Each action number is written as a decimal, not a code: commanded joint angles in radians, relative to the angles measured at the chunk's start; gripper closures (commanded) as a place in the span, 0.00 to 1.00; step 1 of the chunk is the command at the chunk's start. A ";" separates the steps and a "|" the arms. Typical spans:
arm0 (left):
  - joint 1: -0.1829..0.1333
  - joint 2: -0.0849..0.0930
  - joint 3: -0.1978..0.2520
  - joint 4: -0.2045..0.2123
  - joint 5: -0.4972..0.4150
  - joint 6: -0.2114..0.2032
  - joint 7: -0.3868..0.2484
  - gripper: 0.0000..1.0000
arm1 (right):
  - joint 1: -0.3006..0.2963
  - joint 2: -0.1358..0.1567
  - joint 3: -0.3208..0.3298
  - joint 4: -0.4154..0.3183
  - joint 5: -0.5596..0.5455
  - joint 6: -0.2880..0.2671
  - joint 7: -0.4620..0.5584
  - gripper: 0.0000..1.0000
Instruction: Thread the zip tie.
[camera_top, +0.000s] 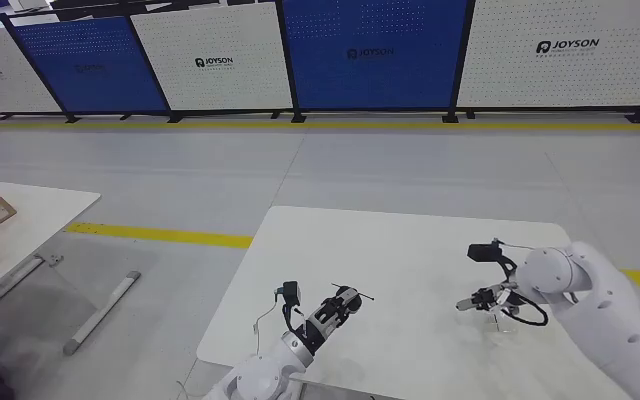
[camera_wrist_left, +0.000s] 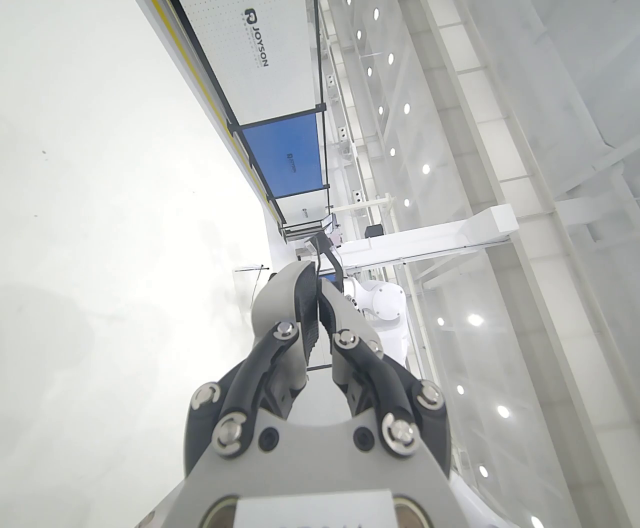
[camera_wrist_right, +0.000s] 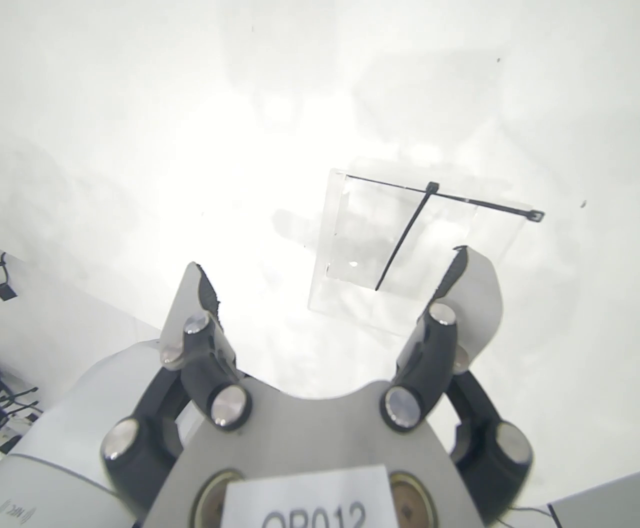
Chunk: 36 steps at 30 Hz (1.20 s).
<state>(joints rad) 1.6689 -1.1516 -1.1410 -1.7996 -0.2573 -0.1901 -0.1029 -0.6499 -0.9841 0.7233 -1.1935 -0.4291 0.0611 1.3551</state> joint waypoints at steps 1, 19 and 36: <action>0.000 0.000 0.000 0.000 0.000 0.000 0.000 1.00 | -0.007 0.008 0.020 -0.013 0.001 -0.006 0.000 0.00; 0.000 0.000 0.000 0.000 0.000 0.000 0.000 1.00 | -0.100 0.065 0.123 -0.173 -0.083 0.070 0.035 0.67; 0.000 0.000 0.000 0.000 0.000 0.000 0.000 1.00 | -0.025 0.042 0.024 -0.071 -0.073 0.204 0.035 0.69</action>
<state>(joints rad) 1.6689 -1.1516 -1.1410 -1.7996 -0.2573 -0.1901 -0.1029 -0.6790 -0.9400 0.7531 -1.2682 -0.5030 0.2605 1.3900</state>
